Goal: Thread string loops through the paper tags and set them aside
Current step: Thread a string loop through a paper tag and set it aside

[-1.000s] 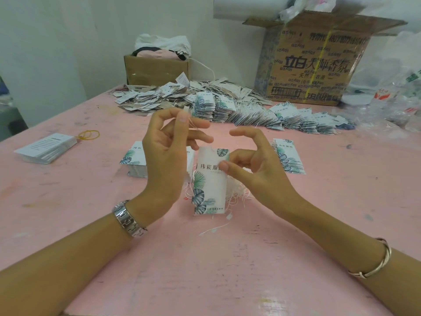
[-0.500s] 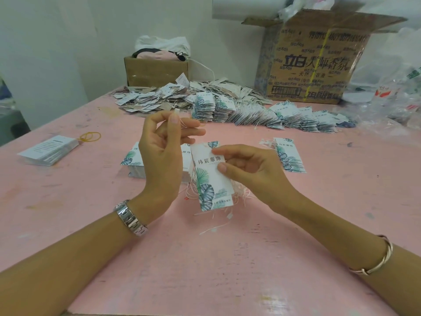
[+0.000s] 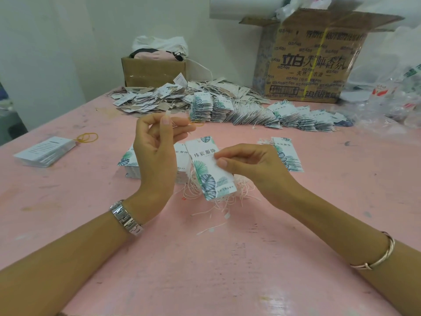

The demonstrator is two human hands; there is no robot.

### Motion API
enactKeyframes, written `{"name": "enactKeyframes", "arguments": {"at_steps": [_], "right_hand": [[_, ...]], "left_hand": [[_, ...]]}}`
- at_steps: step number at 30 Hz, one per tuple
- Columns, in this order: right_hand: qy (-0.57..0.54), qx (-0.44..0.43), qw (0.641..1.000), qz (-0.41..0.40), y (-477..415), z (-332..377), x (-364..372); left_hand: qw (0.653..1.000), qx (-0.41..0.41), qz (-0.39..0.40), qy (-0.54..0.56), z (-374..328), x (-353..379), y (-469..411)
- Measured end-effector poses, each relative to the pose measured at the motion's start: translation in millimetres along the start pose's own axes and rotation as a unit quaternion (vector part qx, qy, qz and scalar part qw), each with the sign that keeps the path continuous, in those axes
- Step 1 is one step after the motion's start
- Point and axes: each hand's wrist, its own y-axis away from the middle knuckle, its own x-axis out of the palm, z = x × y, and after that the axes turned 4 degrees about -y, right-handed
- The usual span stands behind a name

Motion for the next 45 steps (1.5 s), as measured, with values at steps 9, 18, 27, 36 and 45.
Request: {"name": "enactKeyframes", "arguments": {"at_steps": [9,18,27,36,45], "right_hand": [[-0.001,0.021,0.996,-0.088,-18,6,-37],[0.110,0.047,0.964,-0.237,-33,-1,-105],[0.219,0.059,0.927,-0.299,-32,-15,-160],[0.425,0.080,0.859,-0.274,-24,-28,-172],[0.522,0.078,0.818,-0.229,-23,-31,-169]], "left_hand": [[0.992,-0.067,0.024,-0.108,8,-6,-1],[0.960,-0.129,0.113,-0.220,13,-6,4],[0.956,-0.092,0.135,-0.243,12,-4,10],[0.954,-0.089,0.145,-0.246,10,-4,12],[0.945,-0.077,0.167,-0.270,11,-4,13]]}}
